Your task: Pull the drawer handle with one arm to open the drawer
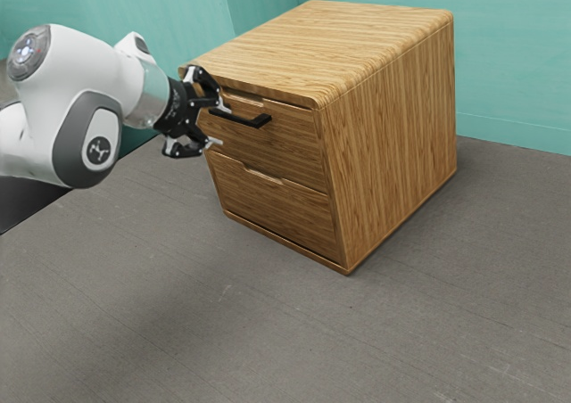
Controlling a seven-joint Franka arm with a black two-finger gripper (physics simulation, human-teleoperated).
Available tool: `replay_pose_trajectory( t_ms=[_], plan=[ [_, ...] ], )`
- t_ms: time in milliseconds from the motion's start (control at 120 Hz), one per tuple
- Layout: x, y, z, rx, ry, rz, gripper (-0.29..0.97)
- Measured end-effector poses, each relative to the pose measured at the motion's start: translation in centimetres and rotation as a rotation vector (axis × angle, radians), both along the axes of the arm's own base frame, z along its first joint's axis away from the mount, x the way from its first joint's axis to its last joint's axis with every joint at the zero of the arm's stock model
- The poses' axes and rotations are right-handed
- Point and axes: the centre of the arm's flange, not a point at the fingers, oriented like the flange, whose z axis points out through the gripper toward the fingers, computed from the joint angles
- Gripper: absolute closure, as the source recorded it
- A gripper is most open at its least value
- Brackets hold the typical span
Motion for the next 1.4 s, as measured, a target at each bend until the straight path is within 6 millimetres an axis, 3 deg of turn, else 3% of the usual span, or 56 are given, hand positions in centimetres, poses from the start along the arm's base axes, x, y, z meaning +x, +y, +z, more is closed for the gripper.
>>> replay_pose_trajectory(
  t_ms=[642, 1000, 1400],
  plan=[
    [0.7, -0.3, -0.7, 0.009, 0.021, 0.001, 0.48],
    [0.3, 0.0, -0.7, 0.004, 0.052, 0.0, 0.68],
    [-0.3, 0.2, -0.6, -0.014, 0.086, -0.001, 0.75]
  ],
)
